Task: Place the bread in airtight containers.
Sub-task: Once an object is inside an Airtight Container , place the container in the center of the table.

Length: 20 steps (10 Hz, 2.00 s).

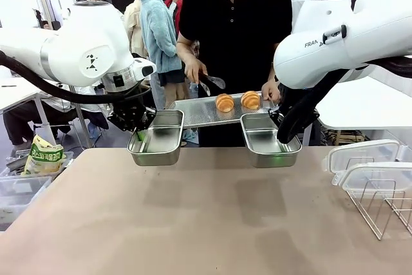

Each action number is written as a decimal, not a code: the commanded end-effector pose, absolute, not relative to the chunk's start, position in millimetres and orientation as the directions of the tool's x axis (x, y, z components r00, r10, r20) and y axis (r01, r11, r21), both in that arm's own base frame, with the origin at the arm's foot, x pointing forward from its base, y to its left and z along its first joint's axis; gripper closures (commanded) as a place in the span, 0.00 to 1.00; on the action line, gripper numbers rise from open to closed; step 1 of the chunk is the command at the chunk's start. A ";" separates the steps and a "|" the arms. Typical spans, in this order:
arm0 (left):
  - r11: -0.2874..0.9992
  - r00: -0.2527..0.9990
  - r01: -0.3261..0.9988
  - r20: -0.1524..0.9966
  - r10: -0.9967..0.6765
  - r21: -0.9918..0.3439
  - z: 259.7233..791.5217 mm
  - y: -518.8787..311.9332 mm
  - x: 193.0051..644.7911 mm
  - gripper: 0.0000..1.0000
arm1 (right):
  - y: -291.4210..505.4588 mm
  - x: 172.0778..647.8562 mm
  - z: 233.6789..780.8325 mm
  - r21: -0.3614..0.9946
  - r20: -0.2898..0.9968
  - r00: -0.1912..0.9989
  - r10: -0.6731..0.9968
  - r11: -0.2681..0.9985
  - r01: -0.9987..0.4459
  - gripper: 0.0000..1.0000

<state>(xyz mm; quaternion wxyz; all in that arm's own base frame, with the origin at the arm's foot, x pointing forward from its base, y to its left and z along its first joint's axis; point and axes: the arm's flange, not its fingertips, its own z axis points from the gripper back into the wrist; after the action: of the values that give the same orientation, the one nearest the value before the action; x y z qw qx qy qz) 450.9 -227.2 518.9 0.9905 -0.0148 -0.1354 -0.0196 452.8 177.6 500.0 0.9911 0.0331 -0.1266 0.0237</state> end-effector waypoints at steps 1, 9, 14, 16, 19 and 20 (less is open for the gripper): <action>0.999 0.960 0.042 0.279 -0.032 -0.031 523.6 -226.8 452.0 1.00 | 176.4 452.6 502.5 0.056 0.261 0.964 0.041 0.997 -0.058 1.00; 0.999 0.960 0.042 0.279 -0.032 -0.031 523.6 -226.8 452.0 1.00 | 176.4 452.6 502.5 0.056 0.261 0.964 0.041 0.997 -0.058 1.00; 0.999 0.960 0.042 0.279 -0.032 -0.031 523.6 -226.8 452.0 1.00 | 176.4 452.6 502.5 0.056 0.261 0.964 0.041 0.997 -0.058 1.00; 0.999 0.960 0.042 0.279 -0.032 -0.031 523.6 -226.8 452.0 1.00 | 176.4 452.6 502.5 0.056 0.261 0.964 0.041 0.997 -0.058 1.00; 0.999 0.960 0.042 0.279 -0.032 -0.031 523.6 -226.8 452.0 1.00 | 176.4 452.6 502.5 0.056 0.261 0.964 0.041 0.997 -0.058 1.00; 0.999 0.960 0.042 0.279 -0.032 -0.031 523.6 -226.8 452.0 1.00 | 176.4 452.6 502.5 0.056 0.261 0.964 0.041 0.997 -0.058 1.00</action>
<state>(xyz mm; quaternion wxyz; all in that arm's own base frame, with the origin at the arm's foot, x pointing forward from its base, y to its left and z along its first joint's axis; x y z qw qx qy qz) 450.9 -227.3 518.8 0.9905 -0.0148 -0.1354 -0.0196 452.8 177.6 500.0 0.9911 0.0331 -0.1267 0.0237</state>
